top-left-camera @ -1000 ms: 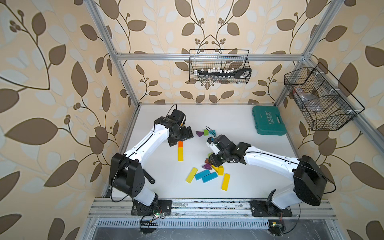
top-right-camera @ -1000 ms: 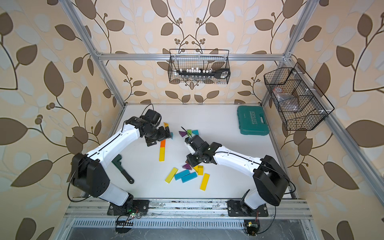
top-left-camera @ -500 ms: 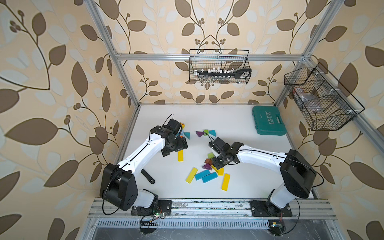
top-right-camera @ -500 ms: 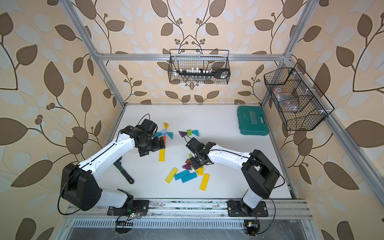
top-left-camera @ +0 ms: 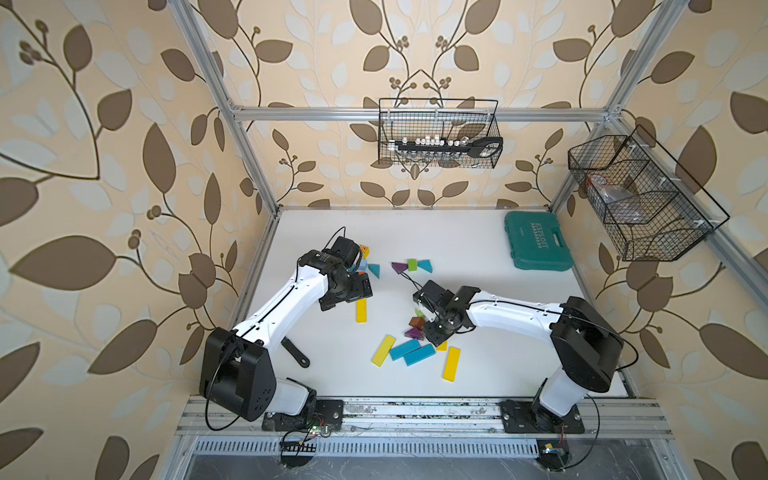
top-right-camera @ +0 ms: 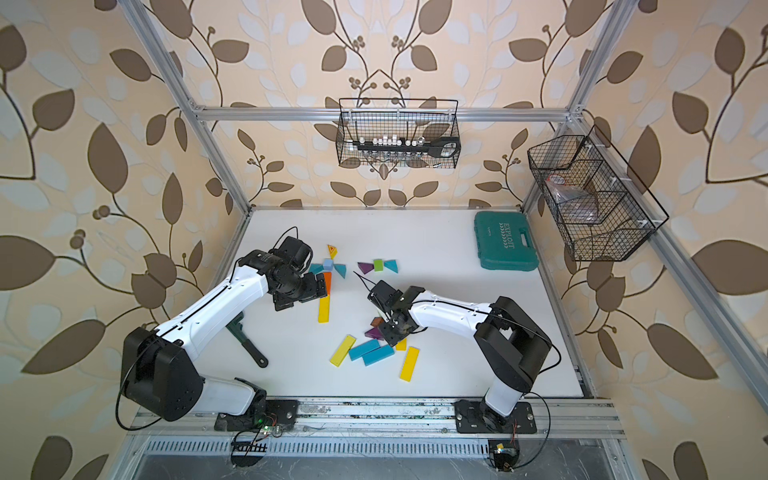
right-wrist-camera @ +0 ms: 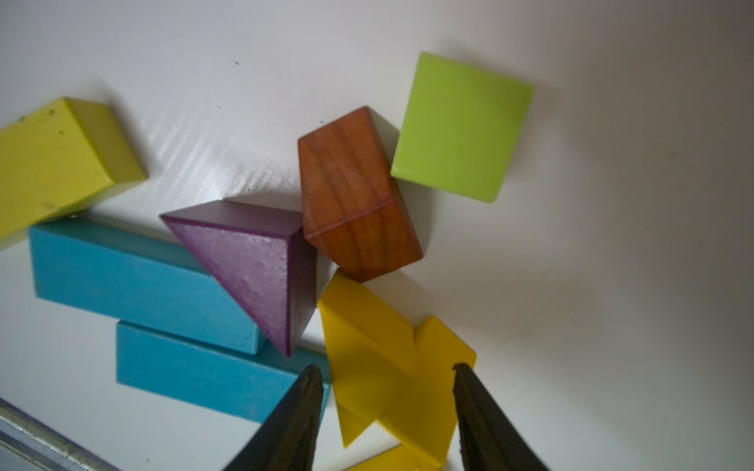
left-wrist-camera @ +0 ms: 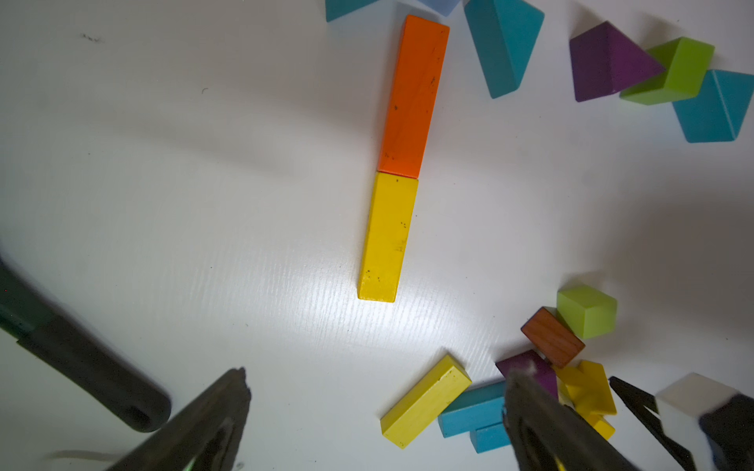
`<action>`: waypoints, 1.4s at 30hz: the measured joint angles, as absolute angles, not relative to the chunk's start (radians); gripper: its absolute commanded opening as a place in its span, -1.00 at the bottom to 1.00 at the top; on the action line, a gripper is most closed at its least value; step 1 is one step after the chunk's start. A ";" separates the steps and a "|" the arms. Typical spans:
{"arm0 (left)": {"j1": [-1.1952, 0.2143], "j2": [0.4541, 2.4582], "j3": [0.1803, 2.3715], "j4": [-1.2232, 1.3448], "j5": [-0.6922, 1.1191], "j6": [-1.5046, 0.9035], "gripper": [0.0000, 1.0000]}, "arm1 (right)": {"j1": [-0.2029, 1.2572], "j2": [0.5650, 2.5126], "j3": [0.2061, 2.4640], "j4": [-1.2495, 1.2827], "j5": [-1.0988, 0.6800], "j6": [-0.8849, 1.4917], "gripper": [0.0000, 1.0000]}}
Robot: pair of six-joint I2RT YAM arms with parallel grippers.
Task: Assemble a small pinwheel with building blocks
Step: Pick up the building block from the center of the board, then assemble the building block at the center of the board.
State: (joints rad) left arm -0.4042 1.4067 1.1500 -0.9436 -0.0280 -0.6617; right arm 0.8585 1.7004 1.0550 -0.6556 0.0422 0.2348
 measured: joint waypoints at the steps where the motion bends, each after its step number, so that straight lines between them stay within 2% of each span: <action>1: -0.404 1.407 1.150 -0.944 -0.028 -0.659 0.98 | 0.861 1.707 1.061 -0.659 0.043 0.231 0.03; 15: -0.343 1.356 1.146 -0.988 -0.055 -0.633 0.98 | 0.864 1.794 1.124 -0.680 0.062 0.202 -0.41; 29: -0.280 1.297 1.144 -1.029 -0.046 -0.596 0.98 | 0.861 1.843 1.212 -0.746 0.101 0.204 -0.75; 36: -0.252 1.282 1.151 -1.049 -0.042 -0.561 0.98 | 0.828 1.845 1.369 -0.862 0.113 0.217 -0.80; 42: -0.234 1.270 1.156 -1.053 -0.038 -0.538 0.98 | 0.739 1.892 1.626 -0.921 0.138 0.275 -0.91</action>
